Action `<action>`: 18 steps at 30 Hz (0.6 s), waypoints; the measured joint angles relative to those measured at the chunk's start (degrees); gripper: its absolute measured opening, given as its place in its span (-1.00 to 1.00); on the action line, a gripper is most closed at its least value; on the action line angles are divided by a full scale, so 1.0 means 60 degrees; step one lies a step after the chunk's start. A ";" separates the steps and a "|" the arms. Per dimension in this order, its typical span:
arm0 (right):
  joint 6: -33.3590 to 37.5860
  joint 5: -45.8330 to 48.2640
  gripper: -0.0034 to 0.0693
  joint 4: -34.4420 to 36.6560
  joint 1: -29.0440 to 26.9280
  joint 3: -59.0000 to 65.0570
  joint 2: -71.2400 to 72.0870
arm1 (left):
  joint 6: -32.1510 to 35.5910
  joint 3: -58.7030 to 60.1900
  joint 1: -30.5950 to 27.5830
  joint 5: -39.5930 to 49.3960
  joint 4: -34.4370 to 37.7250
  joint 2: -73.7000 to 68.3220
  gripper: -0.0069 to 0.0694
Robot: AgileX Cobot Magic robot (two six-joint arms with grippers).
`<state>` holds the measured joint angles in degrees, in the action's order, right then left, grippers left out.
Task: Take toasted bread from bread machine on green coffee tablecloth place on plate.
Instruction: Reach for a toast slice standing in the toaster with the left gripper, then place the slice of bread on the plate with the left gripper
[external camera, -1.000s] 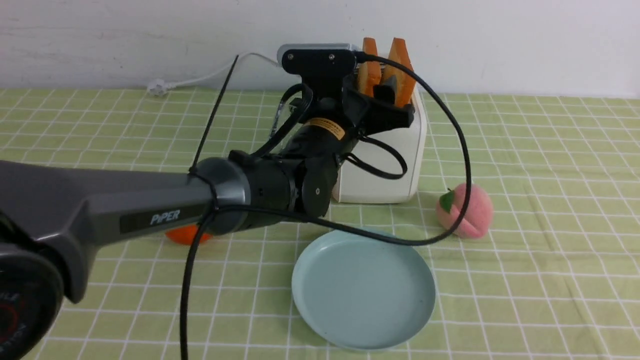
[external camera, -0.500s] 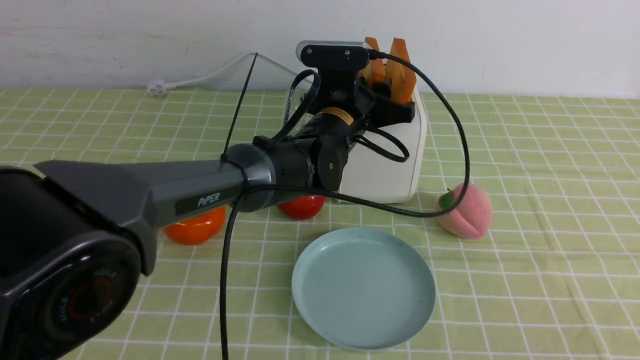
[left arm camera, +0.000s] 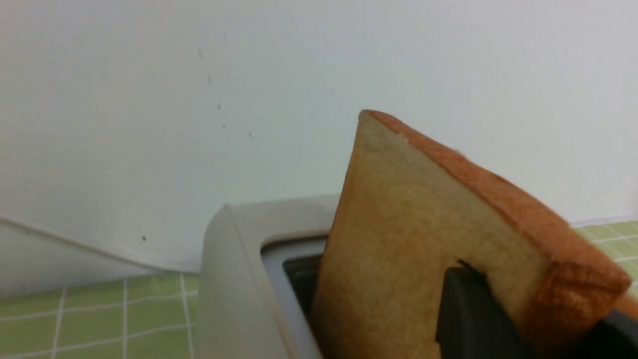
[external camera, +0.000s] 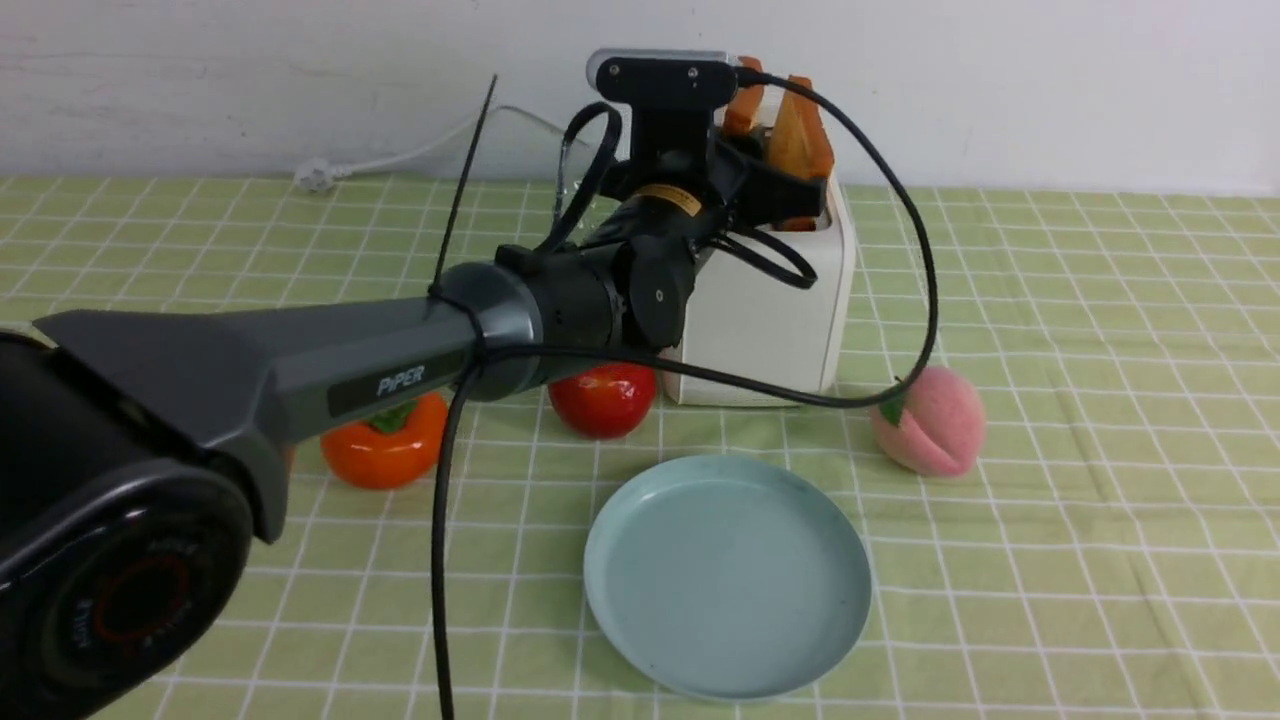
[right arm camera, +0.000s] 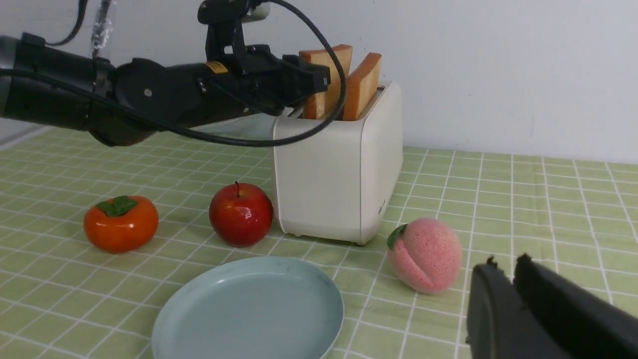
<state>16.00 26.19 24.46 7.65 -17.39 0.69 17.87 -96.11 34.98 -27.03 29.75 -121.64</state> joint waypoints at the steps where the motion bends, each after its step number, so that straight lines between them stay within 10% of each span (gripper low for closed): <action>1: 0.0000 0.0000 -0.71 0.0000 0.0000 0.0000 0.0000 | 0.0012 0.0000 0.0000 0.0038 0.0000 0.0297 -0.52; 7: 0.0000 0.0012 -0.70 0.0000 0.0000 0.0000 0.0000 | 0.0024 -0.0032 0.0000 0.2194 0.0308 0.2483 -0.52; 18: 0.0000 0.0216 -0.72 0.0330 0.0000 0.0008 0.0000 | -0.1022 0.0607 0.0009 1.2424 -0.0241 0.4744 -0.53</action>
<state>16.00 27.49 26.44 7.65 -17.35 0.69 11.74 -92.47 35.03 47.51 28.30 -93.18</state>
